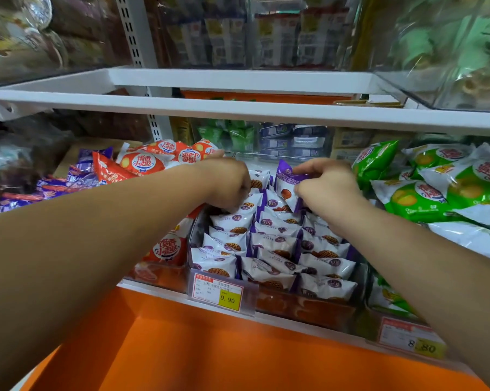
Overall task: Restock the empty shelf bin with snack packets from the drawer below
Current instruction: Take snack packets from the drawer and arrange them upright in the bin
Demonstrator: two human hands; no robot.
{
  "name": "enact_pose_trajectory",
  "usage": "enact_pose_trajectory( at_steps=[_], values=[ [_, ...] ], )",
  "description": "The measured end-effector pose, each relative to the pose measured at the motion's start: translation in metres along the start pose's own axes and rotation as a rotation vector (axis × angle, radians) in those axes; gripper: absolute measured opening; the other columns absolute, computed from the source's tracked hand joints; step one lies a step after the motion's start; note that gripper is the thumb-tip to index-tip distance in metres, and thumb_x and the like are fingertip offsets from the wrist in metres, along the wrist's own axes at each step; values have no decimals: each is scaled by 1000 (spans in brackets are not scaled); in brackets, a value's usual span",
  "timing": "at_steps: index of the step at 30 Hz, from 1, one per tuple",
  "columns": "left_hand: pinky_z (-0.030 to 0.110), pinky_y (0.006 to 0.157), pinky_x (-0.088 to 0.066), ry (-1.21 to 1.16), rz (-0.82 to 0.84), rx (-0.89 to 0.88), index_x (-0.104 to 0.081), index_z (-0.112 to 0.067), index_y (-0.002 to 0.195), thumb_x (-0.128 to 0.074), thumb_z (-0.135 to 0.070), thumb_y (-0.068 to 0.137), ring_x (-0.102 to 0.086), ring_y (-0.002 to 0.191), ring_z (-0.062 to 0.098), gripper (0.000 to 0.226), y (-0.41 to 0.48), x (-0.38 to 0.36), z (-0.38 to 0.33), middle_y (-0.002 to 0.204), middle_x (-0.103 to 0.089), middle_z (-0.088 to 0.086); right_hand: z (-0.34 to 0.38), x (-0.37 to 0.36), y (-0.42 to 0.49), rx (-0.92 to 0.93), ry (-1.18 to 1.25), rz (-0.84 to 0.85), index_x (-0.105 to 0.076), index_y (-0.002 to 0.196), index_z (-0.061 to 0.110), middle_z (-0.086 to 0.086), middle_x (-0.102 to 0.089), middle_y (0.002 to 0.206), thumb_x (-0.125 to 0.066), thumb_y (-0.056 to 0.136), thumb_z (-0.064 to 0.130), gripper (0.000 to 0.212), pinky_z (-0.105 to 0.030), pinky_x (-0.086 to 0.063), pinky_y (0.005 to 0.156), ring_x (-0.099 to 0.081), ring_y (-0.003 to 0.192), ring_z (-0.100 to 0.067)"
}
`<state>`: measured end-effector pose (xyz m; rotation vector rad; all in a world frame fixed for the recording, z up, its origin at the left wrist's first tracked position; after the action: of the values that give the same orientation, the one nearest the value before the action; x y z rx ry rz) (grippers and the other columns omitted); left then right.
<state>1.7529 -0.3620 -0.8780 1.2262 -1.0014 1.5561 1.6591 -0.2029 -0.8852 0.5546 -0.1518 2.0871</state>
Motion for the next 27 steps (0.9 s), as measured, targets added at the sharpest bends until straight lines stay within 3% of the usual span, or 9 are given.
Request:
enact_pose_trajectory(
  at_steps=[2, 3, 5, 7, 11, 14, 16, 20, 27],
  values=[
    [39, 95, -52, -17, -140, -1, -73, -29, 112, -66, -32, 87, -62, 104, 26, 26, 6, 11, 2, 114, -69, 3, 0, 1, 0, 2, 5, -4, -76, 106, 28, 9, -69, 92, -62, 82, -4, 43, -19, -41, 44, -57, 59, -11],
    [40, 101, -49, 1, -142, 5, -65, -29, 127, -68, -35, 87, -58, 115, 28, 40, 10, 11, 4, 130, -62, 5, 0, 1, 0, 3, 6, -6, -76, 107, 28, 9, -68, 92, -62, 81, -4, 43, -17, -40, 42, -56, 58, -10],
    [48, 123, -22, 36, 11, -8, -46, -27, 147, -62, -36, 94, -43, 140, 26, 56, 17, 0, 8, 153, -45, 2, 0, 2, 1, 5, 10, -11, -76, 107, 27, 10, -67, 91, -61, 81, -4, 44, -14, -38, 38, -56, 55, -9],
    [49, 127, 0, 53, 139, -18, -44, -26, 147, -53, -36, 100, -43, 141, 23, 48, 21, -9, 9, 149, -52, 0, 1, 2, 2, 6, 25, -15, -76, 107, 27, 11, -67, 88, -60, 81, -4, 44, -13, -37, 37, -55, 53, -9],
    [49, 126, 3, 140, 205, -18, -47, -27, 145, -44, -41, 105, -46, 139, 24, 43, 22, -10, 7, 137, -61, -1, 0, 2, 5, 10, 40, -30, -76, 109, 25, 8, -67, 86, -59, 82, -5, 43, -14, -37, 37, -55, 46, -3],
    [48, 124, -15, 202, 275, -18, -47, -22, 144, -42, -42, 106, -48, 135, 27, 43, 20, -10, -3, 141, -58, 2, 0, 8, 6, 35, 46, -84, -76, 111, 21, 7, -65, 85, -57, 83, -7, 43, -12, -35, 35, -53, 48, -4],
    [39, 99, -41, 174, 278, -12, -52, -18, 121, -49, -37, 103, -55, 110, 27, 26, 23, -4, -5, 127, -61, 4, 1, 15, 8, 55, 43, -118, -76, 112, 20, 8, -64, 86, -57, 83, -6, 43, -10, -34, 36, -54, 57, -7],
    [36, 84, -47, -6, 224, 68, -60, -19, 132, -54, -14, 98, -57, 108, 25, 35, 34, 12, -1, 124, -61, 3, 6, 24, 14, 127, -46, -149, -74, 116, 22, 1, -68, 103, -61, 81, -3, 44, -17, -45, 51, -61, 73, -9],
    [31, 90, -42, -117, 169, 127, -60, -29, 135, -51, -31, 104, -56, 110, 22, 32, 58, 3, 9, 128, -59, -5, -5, 22, 30, 89, -24, -152, -72, 112, 27, -1, -68, 109, -63, 76, -5, 49, -29, -52, 55, -67, 83, -21]
  ],
)
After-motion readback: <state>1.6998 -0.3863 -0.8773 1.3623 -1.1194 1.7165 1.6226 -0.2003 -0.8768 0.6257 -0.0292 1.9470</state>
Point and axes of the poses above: each hand's wrist, its own y-axis towards the middle knuckle, its own x-axis out of the back of the hand, z = x × y, the point moved 6 cm from there along y, towards the middle knuckle
